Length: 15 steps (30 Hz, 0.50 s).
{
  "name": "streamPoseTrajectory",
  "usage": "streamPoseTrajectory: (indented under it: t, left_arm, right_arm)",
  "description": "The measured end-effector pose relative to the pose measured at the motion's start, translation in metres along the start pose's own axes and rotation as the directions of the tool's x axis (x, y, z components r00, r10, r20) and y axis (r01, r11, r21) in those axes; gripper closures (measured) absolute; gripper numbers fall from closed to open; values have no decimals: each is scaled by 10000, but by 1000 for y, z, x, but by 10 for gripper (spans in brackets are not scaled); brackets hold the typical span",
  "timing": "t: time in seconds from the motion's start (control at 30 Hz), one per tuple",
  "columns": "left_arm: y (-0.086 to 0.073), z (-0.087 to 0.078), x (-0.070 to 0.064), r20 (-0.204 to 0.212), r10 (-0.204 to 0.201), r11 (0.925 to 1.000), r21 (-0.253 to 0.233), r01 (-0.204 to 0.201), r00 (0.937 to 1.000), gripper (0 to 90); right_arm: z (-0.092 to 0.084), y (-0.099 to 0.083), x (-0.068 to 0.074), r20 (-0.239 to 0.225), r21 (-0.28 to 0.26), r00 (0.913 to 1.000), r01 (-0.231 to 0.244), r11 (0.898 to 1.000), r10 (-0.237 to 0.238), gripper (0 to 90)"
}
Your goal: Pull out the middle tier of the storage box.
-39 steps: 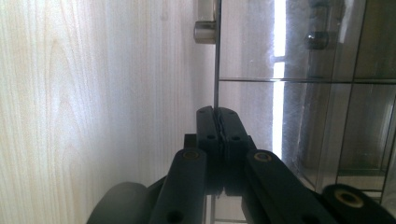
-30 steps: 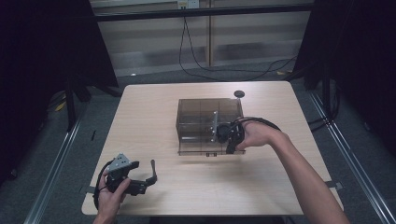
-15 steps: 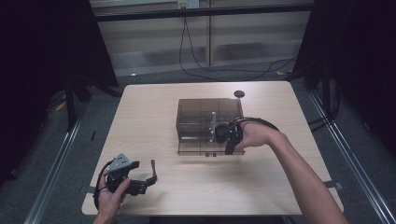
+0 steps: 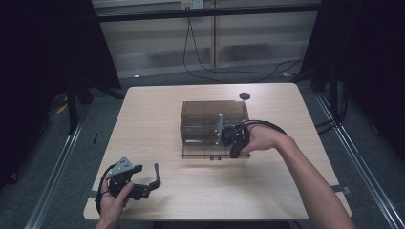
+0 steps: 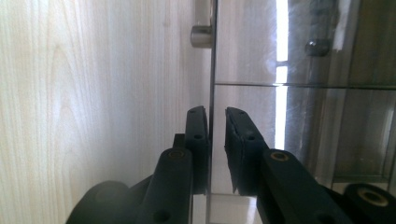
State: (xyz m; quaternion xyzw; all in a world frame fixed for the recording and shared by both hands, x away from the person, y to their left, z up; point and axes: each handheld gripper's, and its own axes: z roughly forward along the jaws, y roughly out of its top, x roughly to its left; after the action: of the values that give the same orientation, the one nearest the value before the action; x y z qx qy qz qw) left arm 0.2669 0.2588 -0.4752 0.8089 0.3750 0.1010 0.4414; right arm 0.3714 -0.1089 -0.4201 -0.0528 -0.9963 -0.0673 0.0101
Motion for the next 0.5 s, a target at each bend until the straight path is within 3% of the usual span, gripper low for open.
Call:
streamPoseTrajectory:
  t: [0.33, 0.4, 0.43, 0.47, 0.5]
  left_arm:
    - [0, 1, 0, 28, 29, 10000, 42, -29, 10000, 39]
    - [0, 1, 0, 30, 37, 10000, 49, -37, 10000, 38]
    - [0, 1, 0, 23, 27, 10000, 50, -28, 10000, 38]
    - [0, 1, 0, 11, 14, 10000, 37, -14, 10000, 38]
    - [0, 1, 0, 5, 25, 10000, 38, -25, 10000, 39]
  right_arm:
    - [-4, -11, 7, 456, -964, 9980, -394, 9946, 440, 695]
    - [-6, -13, 9, 759, -1209, 9959, -394, 9919, 488, 679]
    - [-7, -14, 11, 722, -1197, 9944, -681, 9905, 771, 677]
    - [-7, -15, 9, 814, -1424, 9954, -381, 9891, 500, 675]
    - [-9, -16, 10, 926, -1499, 9937, -491, 9875, 635, 662]
